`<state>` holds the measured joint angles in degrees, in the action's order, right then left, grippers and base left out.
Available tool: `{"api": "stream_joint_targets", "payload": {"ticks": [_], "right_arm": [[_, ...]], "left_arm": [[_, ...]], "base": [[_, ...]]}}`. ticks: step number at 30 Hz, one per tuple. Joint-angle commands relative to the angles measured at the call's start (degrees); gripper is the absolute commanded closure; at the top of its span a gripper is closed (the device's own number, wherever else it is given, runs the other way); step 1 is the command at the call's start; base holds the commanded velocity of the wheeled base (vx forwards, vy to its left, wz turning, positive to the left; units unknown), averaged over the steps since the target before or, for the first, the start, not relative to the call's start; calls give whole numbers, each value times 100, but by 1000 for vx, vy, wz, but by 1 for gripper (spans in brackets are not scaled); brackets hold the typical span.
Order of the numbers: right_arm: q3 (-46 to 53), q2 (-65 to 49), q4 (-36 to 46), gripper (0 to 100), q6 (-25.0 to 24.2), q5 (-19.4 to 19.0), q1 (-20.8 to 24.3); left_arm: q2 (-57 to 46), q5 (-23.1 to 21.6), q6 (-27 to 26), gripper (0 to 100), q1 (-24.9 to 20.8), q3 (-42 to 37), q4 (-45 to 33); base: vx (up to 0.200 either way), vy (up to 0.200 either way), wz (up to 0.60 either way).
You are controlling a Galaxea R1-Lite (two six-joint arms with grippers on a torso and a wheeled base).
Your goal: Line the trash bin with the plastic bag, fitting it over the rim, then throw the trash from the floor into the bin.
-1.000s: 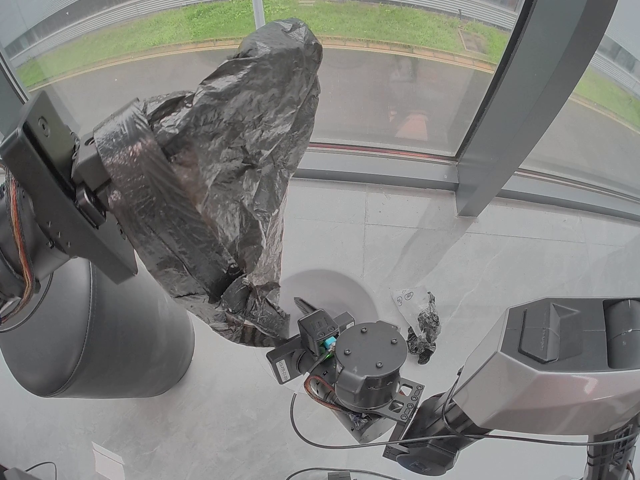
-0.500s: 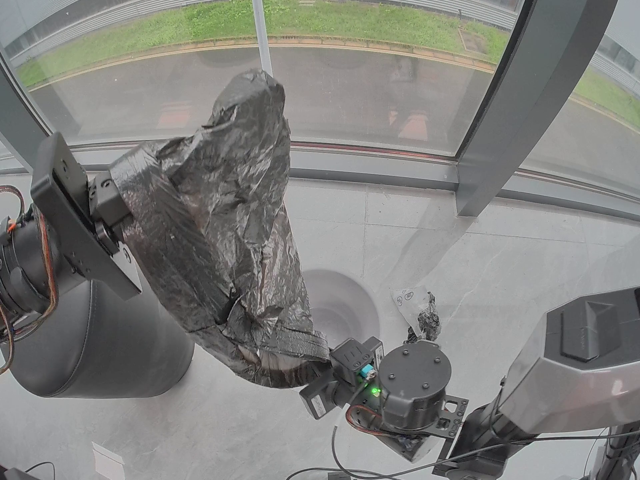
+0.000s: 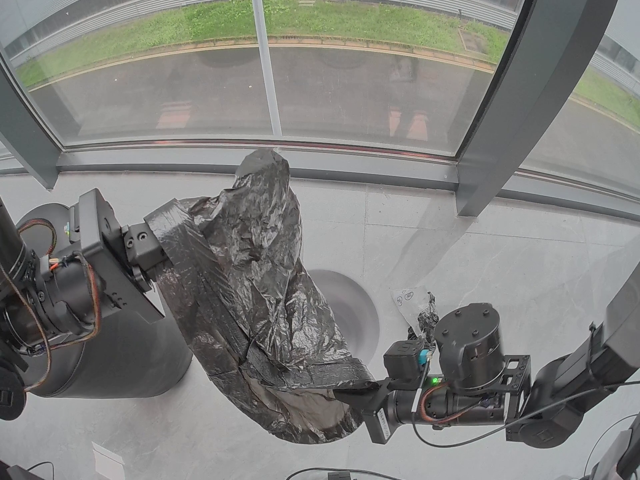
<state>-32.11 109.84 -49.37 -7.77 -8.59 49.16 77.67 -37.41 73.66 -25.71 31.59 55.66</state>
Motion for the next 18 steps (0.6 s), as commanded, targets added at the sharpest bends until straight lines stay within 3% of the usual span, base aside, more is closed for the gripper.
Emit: {"api": "stream_joint_targets", "payload": {"ticks": [1, 12, 18], "right_arm": [[-428, -868, 1096, 100, -577, -1013, -575], [-744, -894, 2520, 100, -753, -2226, -926], [-744, -885, 2863, 100, -762, -2305, -917]], "left_arm": [[935, -38, 0, 100, 22, -364, 700], [1813, -372, 35, 100, 5, -469, 1087], [1910, -372, 26, 100, 5, -610, 1105]], "base": [[0, 0, 0], [0, 0, 0], [0, 0, 0]]}}
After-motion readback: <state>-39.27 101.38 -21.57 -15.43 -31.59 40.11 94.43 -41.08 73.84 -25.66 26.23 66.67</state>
